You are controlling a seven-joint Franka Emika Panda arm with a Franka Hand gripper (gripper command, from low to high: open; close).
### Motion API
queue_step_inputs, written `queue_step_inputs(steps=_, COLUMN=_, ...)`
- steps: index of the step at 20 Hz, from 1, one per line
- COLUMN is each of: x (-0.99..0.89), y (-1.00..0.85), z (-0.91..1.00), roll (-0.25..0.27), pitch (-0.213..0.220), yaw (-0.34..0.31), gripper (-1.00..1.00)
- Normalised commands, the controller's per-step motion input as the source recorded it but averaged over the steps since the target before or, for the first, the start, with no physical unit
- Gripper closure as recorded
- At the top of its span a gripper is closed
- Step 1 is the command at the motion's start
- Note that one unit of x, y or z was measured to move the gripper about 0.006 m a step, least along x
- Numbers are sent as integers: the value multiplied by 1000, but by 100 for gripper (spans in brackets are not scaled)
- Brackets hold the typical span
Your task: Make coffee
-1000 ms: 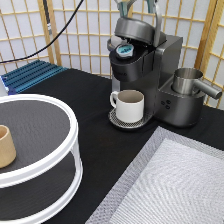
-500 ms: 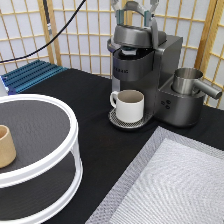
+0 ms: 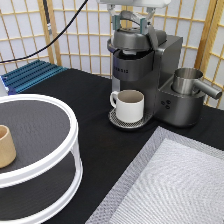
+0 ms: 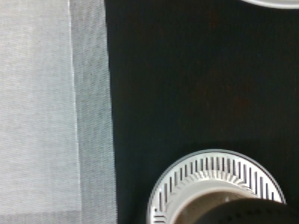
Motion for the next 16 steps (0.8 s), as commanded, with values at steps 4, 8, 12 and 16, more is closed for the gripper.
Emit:
queue_step_inputs(steps=4, x=-289, y=-625, z=991, roll=109, pitch=-27, yaw=-16, gripper=-100)
queue_step_inputs(steps=8, x=-449, y=505, z=916, roll=-14, pitch=-78, yaw=-6, gripper=-100)
queue_step_inputs(steps=12, x=-244, y=934, z=239, roll=-100, pitch=5, yaw=18, gripper=-100)
queue_step_inputs(steps=16, x=-100, y=596, z=-44, roll=-109, pitch=59, yaw=57, gripper=-100)
